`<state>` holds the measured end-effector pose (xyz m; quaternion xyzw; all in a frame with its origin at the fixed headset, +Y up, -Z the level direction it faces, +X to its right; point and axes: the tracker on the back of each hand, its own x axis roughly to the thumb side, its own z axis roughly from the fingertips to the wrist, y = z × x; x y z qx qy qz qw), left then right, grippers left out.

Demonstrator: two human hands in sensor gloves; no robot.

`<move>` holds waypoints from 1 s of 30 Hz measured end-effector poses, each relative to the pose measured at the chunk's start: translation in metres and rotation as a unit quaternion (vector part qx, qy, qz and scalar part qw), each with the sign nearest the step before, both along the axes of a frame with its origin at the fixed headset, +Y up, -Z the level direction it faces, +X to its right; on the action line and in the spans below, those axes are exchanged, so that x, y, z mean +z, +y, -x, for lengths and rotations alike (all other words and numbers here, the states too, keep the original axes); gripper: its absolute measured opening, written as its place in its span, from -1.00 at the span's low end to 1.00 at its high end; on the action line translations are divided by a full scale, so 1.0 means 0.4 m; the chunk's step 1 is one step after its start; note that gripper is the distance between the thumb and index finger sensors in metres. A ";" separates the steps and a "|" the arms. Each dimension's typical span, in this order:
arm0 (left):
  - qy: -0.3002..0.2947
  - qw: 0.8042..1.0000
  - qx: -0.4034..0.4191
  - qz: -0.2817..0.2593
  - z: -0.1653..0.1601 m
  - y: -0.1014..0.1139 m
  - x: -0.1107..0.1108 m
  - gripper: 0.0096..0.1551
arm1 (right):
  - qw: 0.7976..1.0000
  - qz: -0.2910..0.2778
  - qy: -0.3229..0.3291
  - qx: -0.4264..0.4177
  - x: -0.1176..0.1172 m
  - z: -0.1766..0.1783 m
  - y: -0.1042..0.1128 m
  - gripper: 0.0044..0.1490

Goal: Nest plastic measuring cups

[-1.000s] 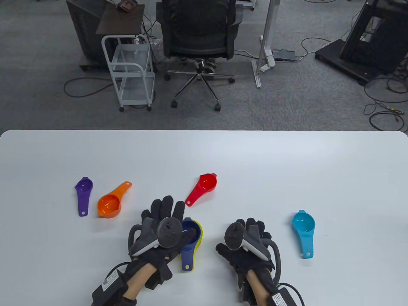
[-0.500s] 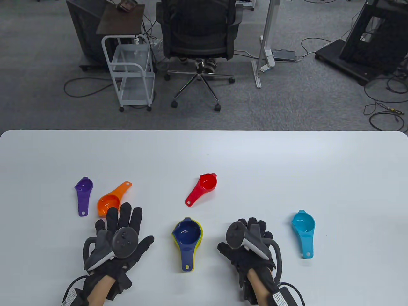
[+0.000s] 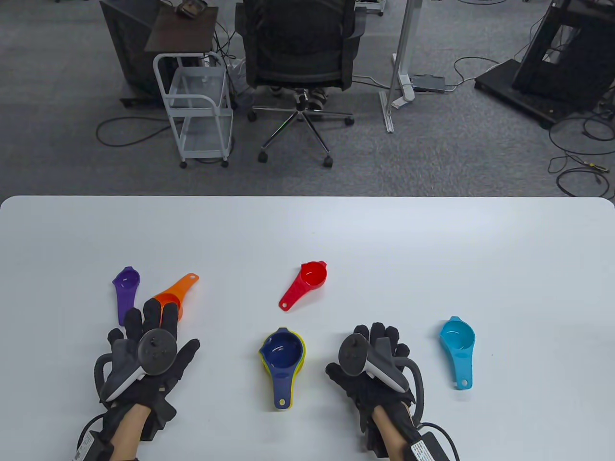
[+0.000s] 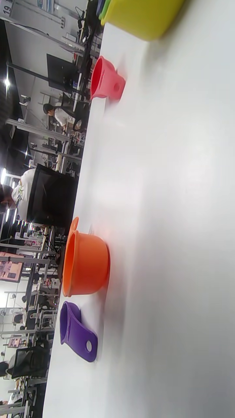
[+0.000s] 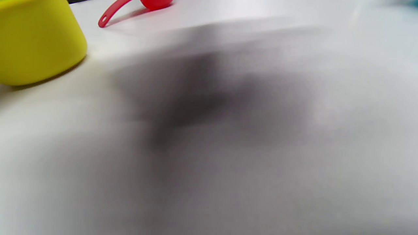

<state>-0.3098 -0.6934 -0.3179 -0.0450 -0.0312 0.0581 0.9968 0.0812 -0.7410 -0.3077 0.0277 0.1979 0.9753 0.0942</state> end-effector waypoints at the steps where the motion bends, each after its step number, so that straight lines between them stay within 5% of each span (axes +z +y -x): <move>1: 0.000 1.000 0.002 0.002 0.000 -0.002 -0.001 0.06 | 1.000 -0.004 0.003 0.000 0.001 0.003 0.002 0.29; 8: 0.009 1.000 0.013 0.003 0.013 0.009 -0.002 0.04 | 0.999 -0.019 0.026 0.007 0.010 0.028 0.012 0.29; 13: 0.071 0.996 0.014 -0.042 0.081 0.032 -0.003 0.00 | 0.999 -0.020 0.030 0.006 0.012 0.032 0.011 0.29; 17: 0.094 0.995 0.005 -0.024 0.103 0.006 -0.020 -0.03 | 0.999 -0.017 0.030 0.007 0.015 0.032 0.014 0.29; 21: 0.080 0.996 0.002 0.032 0.083 -0.037 -0.070 -0.01 | 0.999 -0.016 0.032 0.004 0.015 0.032 0.013 0.29; 26: 0.052 0.996 -0.071 0.024 0.044 -0.053 -0.157 0.05 | 1.000 -0.006 0.030 0.009 0.012 0.032 0.009 0.29; 30: 0.057 0.989 -0.106 0.086 0.016 -0.085 -0.237 0.13 | 1.000 -0.005 0.023 0.011 0.006 0.025 0.007 0.29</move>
